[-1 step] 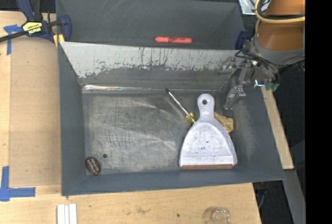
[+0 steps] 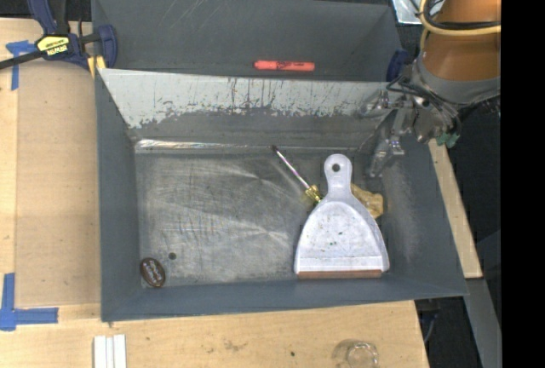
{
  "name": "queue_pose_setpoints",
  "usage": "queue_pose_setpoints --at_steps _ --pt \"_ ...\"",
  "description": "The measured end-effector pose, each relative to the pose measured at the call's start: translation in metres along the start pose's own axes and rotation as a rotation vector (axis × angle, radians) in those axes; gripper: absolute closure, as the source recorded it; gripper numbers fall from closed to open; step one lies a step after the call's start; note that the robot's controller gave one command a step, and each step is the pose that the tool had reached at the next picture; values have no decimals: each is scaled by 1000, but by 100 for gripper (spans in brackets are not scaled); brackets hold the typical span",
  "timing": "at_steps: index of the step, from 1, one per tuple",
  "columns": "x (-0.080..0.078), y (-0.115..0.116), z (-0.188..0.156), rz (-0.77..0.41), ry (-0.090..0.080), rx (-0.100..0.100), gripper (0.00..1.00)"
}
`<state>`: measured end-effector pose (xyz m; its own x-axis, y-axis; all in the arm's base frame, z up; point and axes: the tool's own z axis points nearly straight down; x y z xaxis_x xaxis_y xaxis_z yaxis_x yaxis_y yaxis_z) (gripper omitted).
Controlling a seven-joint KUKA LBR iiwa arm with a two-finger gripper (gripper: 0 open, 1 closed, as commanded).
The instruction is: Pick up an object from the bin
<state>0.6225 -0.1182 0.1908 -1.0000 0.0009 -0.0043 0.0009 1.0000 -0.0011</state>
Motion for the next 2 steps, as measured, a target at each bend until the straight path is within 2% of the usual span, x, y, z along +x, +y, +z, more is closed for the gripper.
queue_pose_setpoints --at_steps 1,2 --pt "1 -7 59 35 -6 1 0" --pt "24 -2 118 81 -2 0 0"
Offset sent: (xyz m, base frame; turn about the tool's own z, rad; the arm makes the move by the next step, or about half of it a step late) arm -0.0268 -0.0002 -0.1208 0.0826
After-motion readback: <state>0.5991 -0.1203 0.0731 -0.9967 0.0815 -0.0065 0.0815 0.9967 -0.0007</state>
